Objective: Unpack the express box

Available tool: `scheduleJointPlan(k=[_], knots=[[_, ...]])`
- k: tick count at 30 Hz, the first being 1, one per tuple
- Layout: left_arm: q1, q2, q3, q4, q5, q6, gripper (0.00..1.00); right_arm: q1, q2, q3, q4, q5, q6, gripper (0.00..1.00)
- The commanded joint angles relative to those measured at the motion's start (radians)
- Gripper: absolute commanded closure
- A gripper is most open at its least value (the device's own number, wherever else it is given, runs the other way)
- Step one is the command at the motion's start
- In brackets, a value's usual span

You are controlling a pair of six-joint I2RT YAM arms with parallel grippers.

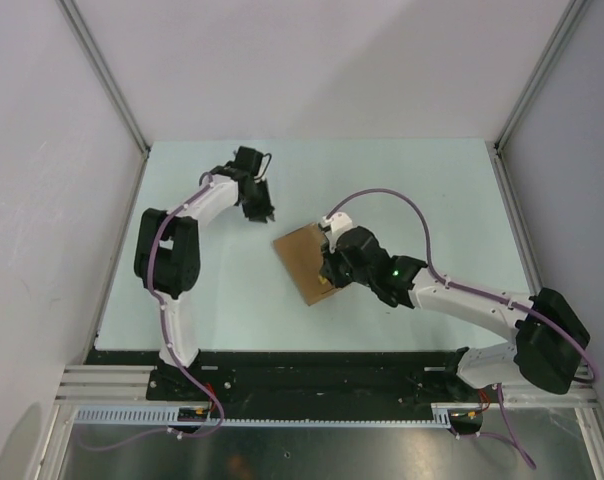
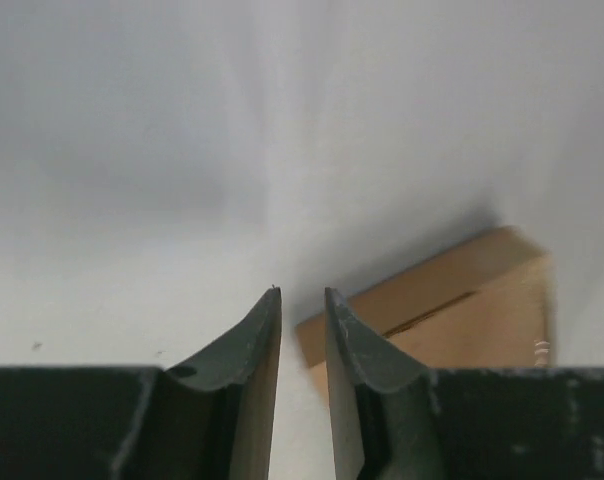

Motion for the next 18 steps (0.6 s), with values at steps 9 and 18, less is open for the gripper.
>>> scheduleJointPlan(k=[9, 18], knots=[[0.021, 0.006, -0.094, -0.021, 0.156, 0.019, 0.70, 0.115, 0.144, 0.083, -0.013, -0.226, -0.051, 1.00], [0.020, 0.046, -0.096, -0.020, 0.257, 0.044, 0.66, 0.146, 0.201, 0.083, -0.006, 0.001, -0.016, 1.00]])
